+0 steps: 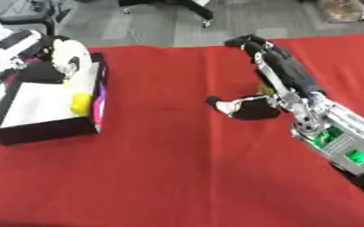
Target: Pick up the objects with one hand, pass them to the other hand, and then place them into the box on the other side of the table.
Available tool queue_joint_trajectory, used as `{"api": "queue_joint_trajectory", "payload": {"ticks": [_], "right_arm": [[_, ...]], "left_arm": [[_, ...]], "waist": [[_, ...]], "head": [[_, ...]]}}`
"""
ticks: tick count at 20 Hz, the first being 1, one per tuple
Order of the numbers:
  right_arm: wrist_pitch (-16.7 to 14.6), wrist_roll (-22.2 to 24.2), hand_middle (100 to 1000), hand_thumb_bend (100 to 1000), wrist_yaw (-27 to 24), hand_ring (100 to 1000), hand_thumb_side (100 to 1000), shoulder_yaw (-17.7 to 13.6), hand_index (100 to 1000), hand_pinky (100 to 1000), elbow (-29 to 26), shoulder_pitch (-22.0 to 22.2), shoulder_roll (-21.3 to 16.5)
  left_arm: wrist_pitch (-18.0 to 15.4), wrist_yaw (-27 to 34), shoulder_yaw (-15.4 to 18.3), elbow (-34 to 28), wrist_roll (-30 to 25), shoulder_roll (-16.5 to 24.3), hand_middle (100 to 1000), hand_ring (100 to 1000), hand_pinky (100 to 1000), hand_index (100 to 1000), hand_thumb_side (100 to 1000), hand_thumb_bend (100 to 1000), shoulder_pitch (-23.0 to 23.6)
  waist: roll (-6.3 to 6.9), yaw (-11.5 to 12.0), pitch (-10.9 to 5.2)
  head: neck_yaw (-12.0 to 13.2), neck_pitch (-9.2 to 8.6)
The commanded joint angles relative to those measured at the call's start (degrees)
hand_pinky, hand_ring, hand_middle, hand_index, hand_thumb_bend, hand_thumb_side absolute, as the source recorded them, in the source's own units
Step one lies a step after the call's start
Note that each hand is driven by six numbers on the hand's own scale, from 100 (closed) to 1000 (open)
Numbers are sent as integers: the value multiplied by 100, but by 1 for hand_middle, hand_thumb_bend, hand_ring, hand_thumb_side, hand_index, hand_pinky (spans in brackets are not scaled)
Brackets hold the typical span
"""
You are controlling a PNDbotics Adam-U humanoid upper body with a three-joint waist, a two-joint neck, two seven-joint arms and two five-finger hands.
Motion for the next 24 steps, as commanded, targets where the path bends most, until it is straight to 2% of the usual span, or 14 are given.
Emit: {"api": "queue_joint_trajectory", "payload": {"ticks": [1, 5, 7, 8, 15, 19, 20, 22, 24], "right_arm": [[11, -46, 837, 548, 15, 884, 363, -93, 876, 723, -106, -29, -152], [9, -66, 836, 550, 27, 884, 365, -91, 876, 724, -106, -3, -145], [10, -83, 835, 549, 36, 882, 369, -100, 874, 725, -106, 24, -141], [12, -92, 834, 550, 39, 882, 369, -103, 873, 725, -106, 37, -137], [-25, -128, 832, 555, 66, 880, 362, -98, 871, 725, -106, 61, -118], [-49, -134, 831, 557, 79, 878, 363, -99, 869, 726, -106, 77, -121], [-41, -135, 831, 557, 86, 878, 363, -102, 869, 726, -106, 86, -125], [-32, -143, 831, 557, 95, 878, 362, -110, 869, 724, -106, 96, -132], [-36, -159, 831, 557, 94, 878, 361, -121, 870, 725, -106, 97, -144]], "left_arm": [[-41, -122, 237, 257, 142, 265, 281, 463, 750, 228, 217, 100, -7], [-174, -275, 349, 649, 152, 207, 283, 465, 752, 233, 218, 100, 24], [-253, -351, 388, 794, 139, 177, 298, 478, 757, 272, 219, 100, 19], [-313, -401, 406, 876, 116, 151, 334, 497, 765, 331, 202, 100, 14], [-862, -970, 603, 1604, -83, -107, 412, 544, 801, 434, 158, 100, -72], [-1114, -1335, 719, 1959, -177, -248, 578, 672, 846, 725, 139, 100, -126], [-1147, -1428, 740, 2011, -186, -264, 600, 693, 851, 747, 189, 100, -136], [-1173, -1636, 782, 2093, -191, -285, 693, 762, 871, 819, 361, 131, -145], [-1155, -1829, 826, 2162, -197, -300, 720, 782, 878, 842, 476, 162, -145]], "waist": [[-38, -13, -1], [-67, -27, 16], [-93, -50, 38], [-106, -64, 51], [-148, -157, 112], [-150, -194, 134], [-149, -198, 137], [-146, -207, 145], [-143, -213, 150]], "head": [[135, -9], [179, -9], [189, -9], [195, -9], [179, -9], [100, -9], [68, -9], [27, -9], [7, -9]]}}
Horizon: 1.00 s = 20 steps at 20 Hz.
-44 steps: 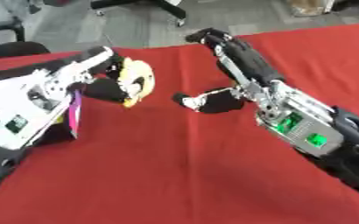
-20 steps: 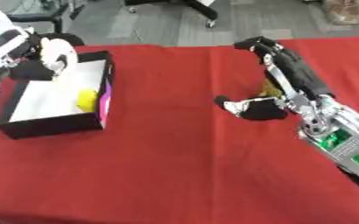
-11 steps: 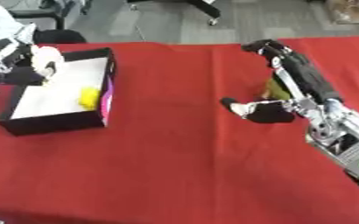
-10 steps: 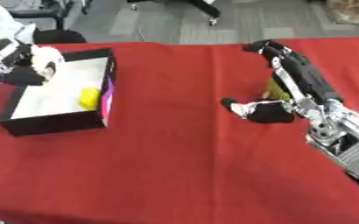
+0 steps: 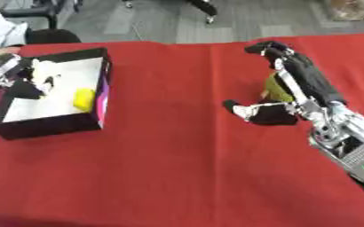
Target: Pick up the objects with one hand, pass them to the other hand, and then place them into the box on the other side of the table.
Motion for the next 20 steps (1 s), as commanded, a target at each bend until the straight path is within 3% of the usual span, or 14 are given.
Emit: {"api": "queue_joint_trajectory", "payload": {"ticks": [1, 6, 13, 20], "right_arm": [[-11, -37, 831, 556, 34, 878, 361, -98, 870, 725, -103, -40, -144], [-21, -82, 832, 557, 26, 878, 359, -135, 870, 725, -103, -14, -186], [-44, -176, 832, 556, -23, 876, 351, -209, 870, 721, -103, 15, -232], [-57, -246, 832, 555, -67, 875, 350, -246, 870, 719, -103, 38, -256]], "left_arm": [[-12, -315, 153, 72, 8, 110, 724, 785, 879, 846, 507, 172, -142], [26, -494, 258, 108, 78, 114, 728, 790, 879, 852, 575, 176, -132], [99, -294, 317, -76, 197, 182, 712, 774, 873, 837, 509, 100, -60], [184, -201, 271, -165, 235, 202, 709, 773, 871, 833, 465, 100, -19]], "waist": [[-78, -1, 43], [-75, 3, 41], [-71, 8, 23], [-72, -1, 28]], "head": [[-44, -9], [-69, -9], [-139, -9], [-151, -9]]}}
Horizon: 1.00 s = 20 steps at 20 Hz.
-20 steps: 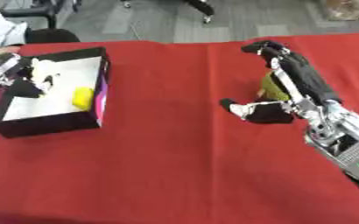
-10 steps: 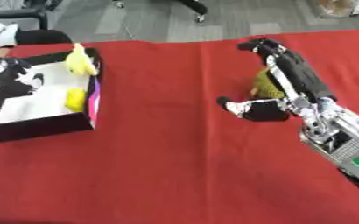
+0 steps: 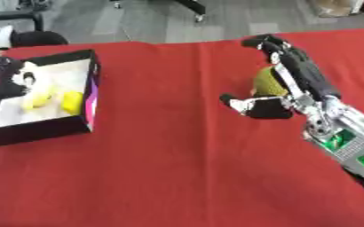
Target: Pick up the objects with one hand, pass them to the other hand, and then place them into the box on the other side of the table.
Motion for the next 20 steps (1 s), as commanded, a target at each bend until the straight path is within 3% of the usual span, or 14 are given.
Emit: {"api": "queue_joint_trajectory", "payload": {"ticks": [1, 3, 6, 10, 14, 20], "right_arm": [[-8, -49, 832, 555, -29, 875, 349, -100, 870, 721, -103, -53, -158], [-27, -75, 832, 557, -21, 876, 347, -126, 870, 723, -103, -39, -198], [-48, -133, 835, 552, -41, 879, 337, -242, 873, 732, -103, 6, -332], [-37, 94, 836, 510, -204, 877, 358, -445, 870, 741, -103, 113, -593], [11, 475, 840, 493, -743, 877, 374, -813, 875, 755, -103, 292, -966], [-331, 1376, 858, 466, -1342, 887, 376, -1306, 872, 805, -103, 608, -1614]], "left_arm": [[22, 32, 42, -92, 21, 215, 707, 770, 870, 830, 465, 100, -75], [24, 79, 72, -154, 66, 223, 701, 764, 866, 823, 479, 100, -56], [-5, 269, 147, -421, 273, 253, 692, 751, 860, 806, 671, 100, -2], [-82, 890, 228, -931, 470, 340, 685, 734, 856, 792, 674, 100, 114], [31, 1607, 371, -1586, 550, 486, 677, 711, 860, 782, 639, 100, 321], [217, 2274, 498, -2410, 636, 630, 670, 705, 866, 778, 671, 100, 604]], "waist": [[-72, 1, 28], [-77, 3, 27], [-90, 8, 24], [-114, 14, 24], [-136, 14, 35], [-146, 44, 71]], "head": [[-2, -9], [-17, -9], [-72, -9], [-204, -9], [-338, -9], [-478, -9]]}}
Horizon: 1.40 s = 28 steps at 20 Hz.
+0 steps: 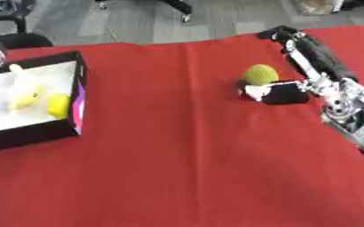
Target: Pick up the objects with one hand, pass them to the other hand, and then place them into the box on the other side of the table.
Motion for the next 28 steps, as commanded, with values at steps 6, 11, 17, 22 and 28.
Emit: {"api": "queue_joint_trajectory", "payload": {"ticks": [6, 11, 17, 22, 28], "right_arm": [[-327, 928, 889, 440, -790, 911, 363, -783, 874, 849, -87, 450, -1133], [-180, 1042, 913, 448, -980, 933, 331, -1067, 880, 868, -87, 698, -1441], [90, 837, 899, 445, -1177, 926, 273, -1334, 876, 856, -87, 813, -1585], [184, 600, 889, 447, -1267, 919, 244, -1401, 876, 842, -87, 802, -1627], [265, 458, 890, 461, -1318, 919, 219, -1504, 878, 839, -87, 901, -1684]], "left_arm": [[133, 609, 159, -923, 232, 311, 683, 707, 870, 784, 681, 100, 76], [139, 782, 162, -1235, 372, 317, 688, 709, 871, 782, 682, 100, 88], [159, 879, 145, -1492, 449, 313, 686, 708, 871, 780, 679, 100, 91], [166, 951, 148, -1572, 523, 255, 680, 704, 871, 775, 679, 100, 82], [133, 1114, 134, -1789, 555, 125, 677, 700, 871, 772, 683, 100, 62]], "waist": [[-97, 76, 126], [-79, 158, 224], [-72, 234, 333], [-56, 301, 402], [-23, 520, 514]], "head": [[-183, -10], [-311, -42], [-422, -178], [-538, -291], [-767, -401]]}}
